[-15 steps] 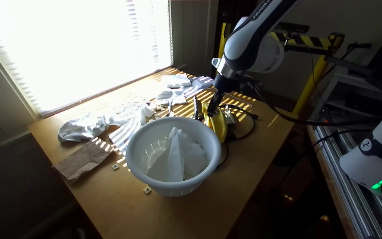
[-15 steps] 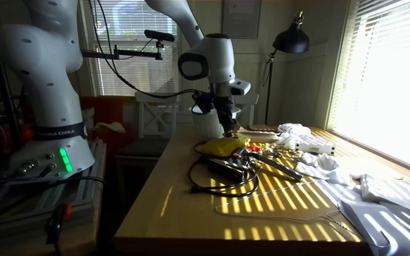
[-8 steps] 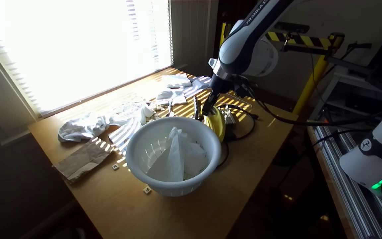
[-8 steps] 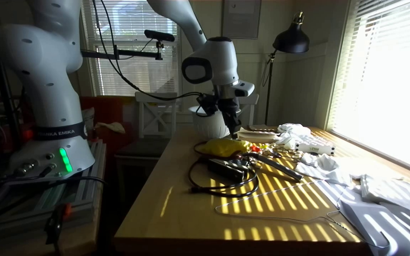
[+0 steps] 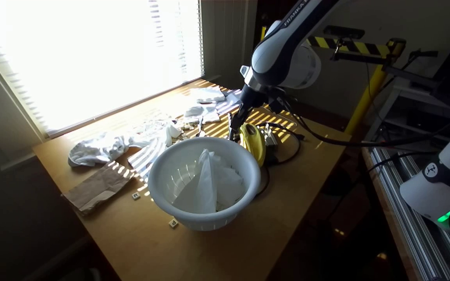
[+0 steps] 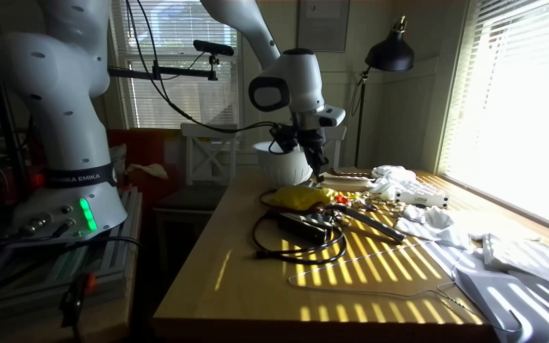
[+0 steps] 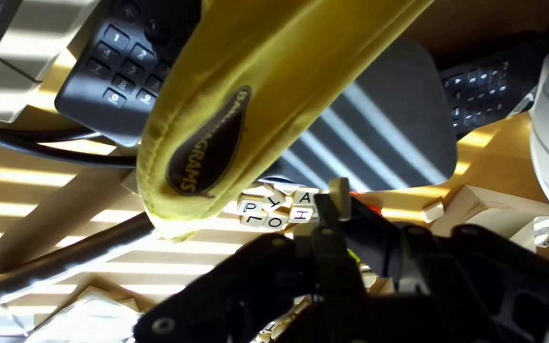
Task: Pick up two objects from the table and put them inside the banana purse.
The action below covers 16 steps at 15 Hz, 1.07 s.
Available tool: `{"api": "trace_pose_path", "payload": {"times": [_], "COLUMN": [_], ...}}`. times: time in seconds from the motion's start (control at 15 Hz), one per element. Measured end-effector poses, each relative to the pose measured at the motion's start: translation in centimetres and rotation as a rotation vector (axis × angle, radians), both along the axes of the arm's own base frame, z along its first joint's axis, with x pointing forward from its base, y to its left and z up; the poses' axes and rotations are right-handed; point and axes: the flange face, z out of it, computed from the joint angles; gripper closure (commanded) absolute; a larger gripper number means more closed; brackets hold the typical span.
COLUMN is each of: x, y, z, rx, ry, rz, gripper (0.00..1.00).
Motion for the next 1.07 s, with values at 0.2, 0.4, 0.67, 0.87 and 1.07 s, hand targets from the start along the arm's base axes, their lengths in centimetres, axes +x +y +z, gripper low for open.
{"api": "trace_pose_path", "payload": {"times": [0.2,0.4,0.67,0.87,1.07], "x": [0.3,0.8,0.8,0.6,0.3], "y": [0.2,0.4,-0.1,-1.0,-1.6], "z": [-1.1,-1.9,-2.1,-2.2,-2.0], "rx": [-0.009,-0.012,-0.054,-0.088,-0.11], "ry": [0.003,0.009,0.026,0.057,0.105], "rz": [0.0,0.007,0.054,0.1,0.151], "gripper": [0.97,0.97,0.97,0.97,0.97]}}
